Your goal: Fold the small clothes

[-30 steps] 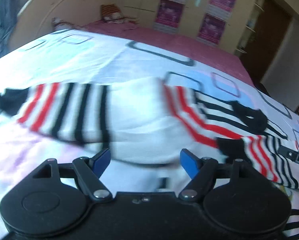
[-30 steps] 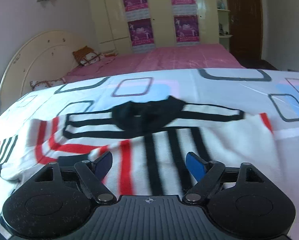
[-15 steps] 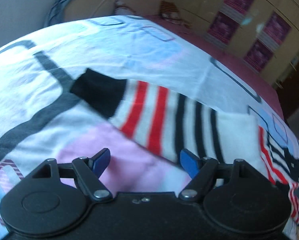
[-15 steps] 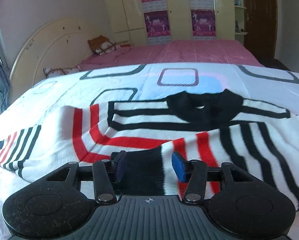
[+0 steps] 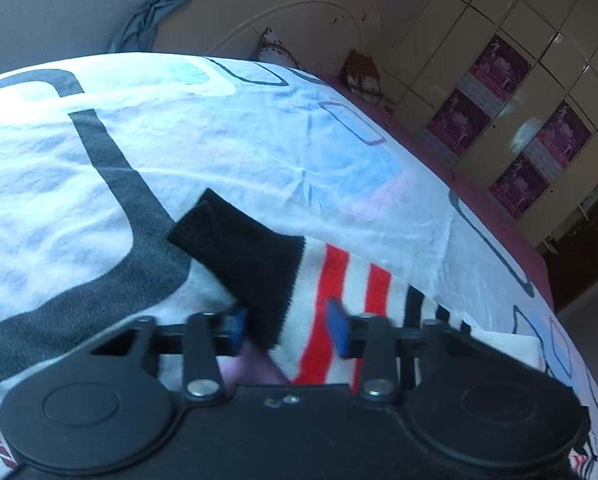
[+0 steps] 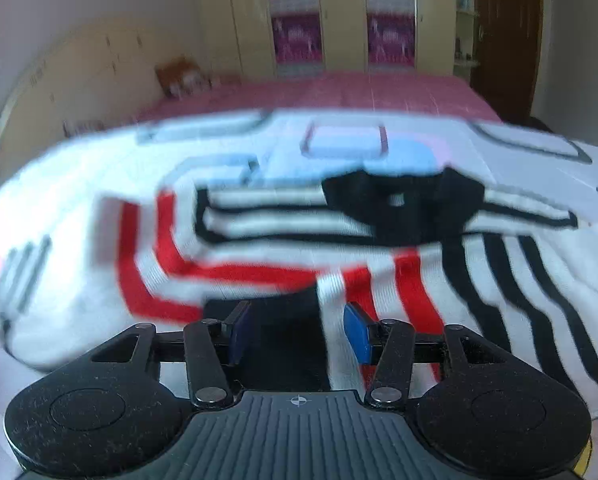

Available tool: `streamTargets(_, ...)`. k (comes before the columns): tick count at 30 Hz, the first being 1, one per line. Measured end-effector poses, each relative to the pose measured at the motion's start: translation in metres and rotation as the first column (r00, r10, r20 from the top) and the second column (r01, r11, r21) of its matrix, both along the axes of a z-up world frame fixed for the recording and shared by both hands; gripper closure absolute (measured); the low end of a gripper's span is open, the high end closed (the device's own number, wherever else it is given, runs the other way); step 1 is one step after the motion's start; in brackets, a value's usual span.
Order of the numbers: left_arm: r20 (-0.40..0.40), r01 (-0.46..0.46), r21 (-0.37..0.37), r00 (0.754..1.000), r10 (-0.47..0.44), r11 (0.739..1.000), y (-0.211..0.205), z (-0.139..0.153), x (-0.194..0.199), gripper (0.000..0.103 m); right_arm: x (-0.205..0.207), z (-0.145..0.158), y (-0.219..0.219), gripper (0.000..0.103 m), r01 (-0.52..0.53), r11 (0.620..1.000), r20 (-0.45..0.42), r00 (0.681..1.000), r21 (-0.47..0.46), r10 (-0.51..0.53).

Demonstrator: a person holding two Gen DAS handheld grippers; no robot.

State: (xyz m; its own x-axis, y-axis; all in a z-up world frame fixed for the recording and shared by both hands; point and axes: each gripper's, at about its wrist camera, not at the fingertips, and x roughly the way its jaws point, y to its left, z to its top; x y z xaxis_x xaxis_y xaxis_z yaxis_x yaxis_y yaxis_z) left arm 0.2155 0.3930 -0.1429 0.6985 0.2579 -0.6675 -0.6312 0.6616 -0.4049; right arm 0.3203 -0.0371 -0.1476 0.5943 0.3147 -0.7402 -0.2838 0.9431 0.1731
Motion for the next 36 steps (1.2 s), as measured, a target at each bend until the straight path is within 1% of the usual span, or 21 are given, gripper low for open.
streamTargets(1, 0.005, -0.003, -0.01, 1.0, 0.003, 1.0, 0.002, -0.001, -0.002, 0.09, -0.001, -0.001, 0.001, 0.052, -0.019, 1.0, 0.016, 1.0, -0.018, 0.019)
streamTargets(3, 0.023, 0.003, -0.035, 1.0, -0.002, 0.999, 0.004, 0.0, -0.003, 0.096, 0.001, 0.003, -0.001, 0.052, -0.018, 1.0, 0.006, 1.0, -0.003, 0.018)
streamTargets(5, 0.044, 0.018, -0.014, 0.999, -0.018, 1.0, 0.0, 0.007, -0.004, 0.097, 0.0, 0.01, -0.012, 0.052, 0.023, 0.996, 0.023, 0.999, 0.082, -0.025)
streamTargets(6, 0.062, 0.035, 0.001, 0.997, -0.035, 0.999, -0.005, 0.014, -0.005, 0.097, -0.001, 0.012, -0.014, 0.052, 0.042, 0.996, 0.041, 0.998, 0.081, -0.045)
streamTargets(7, 0.082, 0.055, 0.008, 0.995, -0.055, 0.998, -0.01, 0.021, -0.005, 0.097, 0.0, 0.011, -0.013, 0.052, 0.043, 0.998, 0.04, 0.998, 0.052, -0.045)
streamTargets(8, 0.101, 0.08, 0.018, 0.992, -0.081, 0.997, -0.016, 0.029, -0.004, 0.097, 0.004, 0.004, -0.01, 0.052, 0.023, 1.0, -0.003, 1.0, 0.017, -0.023)
streamTargets(9, 0.116, 0.108, 0.035, 0.987, -0.111, 0.994, -0.025, 0.038, -0.002, 0.097, 0.005, 0.0, -0.009, 0.052, 0.008, 1.0, -0.015, 1.0, 0.006, -0.008)
streamTargets(11, 0.159, 0.168, 0.047, 0.972, -0.174, 0.985, -0.042, 0.057, 0.003, 0.097, 0.004, 0.004, -0.012, 0.052, 0.001, 1.0, -0.003, 1.0, 0.022, -0.001)
streamTargets(12, 0.181, 0.207, 0.066, 0.959, -0.216, 0.976, -0.055, 0.069, 0.007, 0.097, 0.002, 0.008, -0.019, 0.052, 0.022, 0.998, 0.003, 1.0, 0.066, -0.022)
streamTargets(14, 0.211, 0.291, 0.105, 0.928, -0.307, 0.951, -0.082, 0.089, 0.017, 0.097, -0.002, 0.016, -0.029, 0.052, 0.051, 0.992, 0.018, 0.998, 0.117, -0.053)
streamTargets(16, 0.235, 0.371, 0.119, 0.891, -0.389, 0.921, -0.111, 0.101, 0.029, 0.097, -0.007, 0.023, -0.037, 0.052, 0.059, 0.99, 0.038, 0.997, 0.127, -0.064)
streamTargets(18, 0.253, 0.454, 0.13, 0.845, -0.472, 0.882, -0.146, 0.11, 0.042, 0.097, -0.012, 0.03, -0.048, 0.052, 0.061, 0.989, 0.052, 0.996, 0.138, -0.069)
streamTargets(21, 0.251, 0.579, 0.137, 0.765, -0.593, 0.804, -0.206, 0.11, 0.066, 0.097, -0.02, 0.038, -0.074, 0.052, 0.09, 0.984, 0.061, 0.993, 0.152, -0.101)
streamTargets(23, 0.238, 0.65, 0.134, 0.711, -0.661, 0.748, -0.249, 0.103, 0.082, 0.097, -0.024, 0.041, -0.094, 0.052, 0.116, 0.981, 0.065, 0.99, 0.156, -0.128)
streamTargets(25, 0.219, 0.705, 0.127, 0.666, -0.713, 0.698, -0.287, 0.093, 0.094, 0.097, -0.029, 0.042, -0.114, 0.052, 0.144, 0.977, 0.064, 0.986, 0.157, -0.155)
streamTargets(26, 0.199, 0.736, 0.126, 0.638, -0.744, 0.665, -0.308, 0.086, 0.101, 0.097, -0.032, 0.042, -0.125, 0.052, 0.159, 0.975, 0.061, 0.983, 0.157, -0.17)
streamTargets(30, 0.088, 0.822, 0.117, 0.55, -0.83, 0.557, -0.369, 0.052, 0.119, 0.095, -0.041, 0.039, -0.159, 0.052, 0.199, 0.967, 0.044, 0.977, 0.159, -0.208)
streamTargets(31, 0.045, 0.835, 0.112, 0.538, -0.842, 0.539, -0.382, 0.044, 0.121, 0.088, -0.043, 0.038, -0.165, 0.052, 0.202, 0.965, 0.035, 0.977, 0.164, -0.211)
streamTargets(33, -0.021, 0.848, 0.093, 0.526, -0.85, 0.522, -0.396, 0.032, 0.121, 0.074, -0.044, 0.036, -0.171, 0.052, 0.204, 0.963, 0.023, 0.977, 0.174, -0.212)
streamTargets(35, -0.048, 0.853, 0.081, 0.52, -0.853, 0.515, -0.402, 0.029, 0.114, 0.061, -0.045, 0.035, -0.176, 0.052, 0.199, 0.961, 0.012, 0.979, 0.191, -0.205)
streamTargets(36, -0.061, 0.849, 0.091, 0.526, -0.848, 0.52, -0.399, 0.032, 0.11, 0.041, -0.045, 0.034, -0.177, 0.052, 0.194, 0.96, 0.005, 0.98, 0.202, -0.199)
